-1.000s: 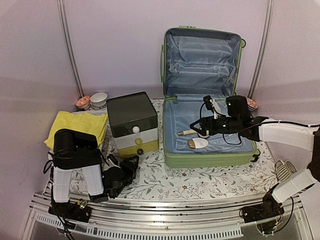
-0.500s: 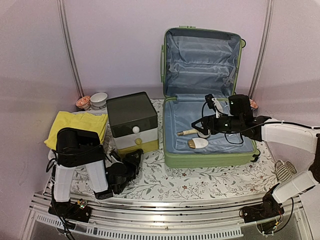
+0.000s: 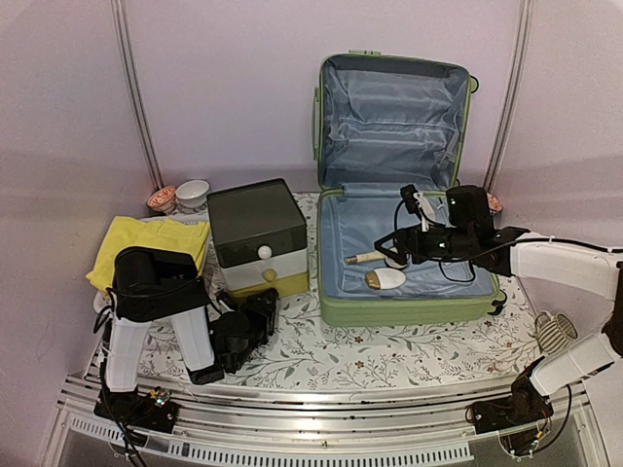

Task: Open, take out, and arrange the luggage
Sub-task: Open the drawer of the storage box.

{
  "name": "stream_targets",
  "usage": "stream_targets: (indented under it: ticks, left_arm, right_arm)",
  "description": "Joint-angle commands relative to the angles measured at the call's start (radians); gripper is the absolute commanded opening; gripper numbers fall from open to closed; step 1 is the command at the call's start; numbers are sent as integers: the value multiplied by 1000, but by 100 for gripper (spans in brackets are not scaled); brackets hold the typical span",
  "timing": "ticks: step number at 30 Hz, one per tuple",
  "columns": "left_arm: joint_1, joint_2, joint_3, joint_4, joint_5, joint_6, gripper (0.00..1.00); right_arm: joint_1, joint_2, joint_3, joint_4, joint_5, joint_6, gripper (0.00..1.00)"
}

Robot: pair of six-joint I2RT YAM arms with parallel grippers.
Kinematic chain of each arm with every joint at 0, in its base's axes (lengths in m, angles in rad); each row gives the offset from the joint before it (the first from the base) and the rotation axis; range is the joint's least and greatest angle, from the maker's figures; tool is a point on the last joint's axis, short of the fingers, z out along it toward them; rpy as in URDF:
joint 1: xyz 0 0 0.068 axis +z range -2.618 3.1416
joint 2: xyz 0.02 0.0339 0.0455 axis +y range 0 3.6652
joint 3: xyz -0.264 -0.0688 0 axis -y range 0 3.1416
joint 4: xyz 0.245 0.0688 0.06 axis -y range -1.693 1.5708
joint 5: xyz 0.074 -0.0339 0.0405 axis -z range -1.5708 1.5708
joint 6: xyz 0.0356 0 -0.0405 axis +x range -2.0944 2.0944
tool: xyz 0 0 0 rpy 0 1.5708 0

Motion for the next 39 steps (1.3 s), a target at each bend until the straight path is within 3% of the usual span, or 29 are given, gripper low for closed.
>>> stream_targets:
  ticks: [1,12,17,18,27,29,31,33,39]
  left_arm:
    - [20,72,-21,164,21,26,50]
    - [45,74,-14,161,20,40,45]
    - [41,53,-20,138,13,39,20]
    - [38,49,-21,126,10,29,19]
    - [-29,16,-18,52,-51,-41,17]
    - [-37,14,-16,51,-53,-40,24]
    - [-37,14,-14,51,-63,-35,41]
    - [-26,15,-16,50,-67,-46,51]
    - [-12,25,3,29,-50,-73,54]
  right_arm:
    - [-9,-28,-15,-8,-8,-11,73]
    - [-12,-23,-17,-7,-16,-13,73]
    - [-14,-22,-18,-6,-18,-11,73]
    - [-14,-22,-20,-6,-18,-11,73]
    - [-14,-38,-33,-1,-28,-6,73]
    - [-14,-44,-38,0,-30,-6,74]
    - [-13,-47,-43,0,-33,-7,74]
    - [-14,-50,-43,-2,-37,-6,74]
    - [-13,-60,-43,-11,-27,-14,74]
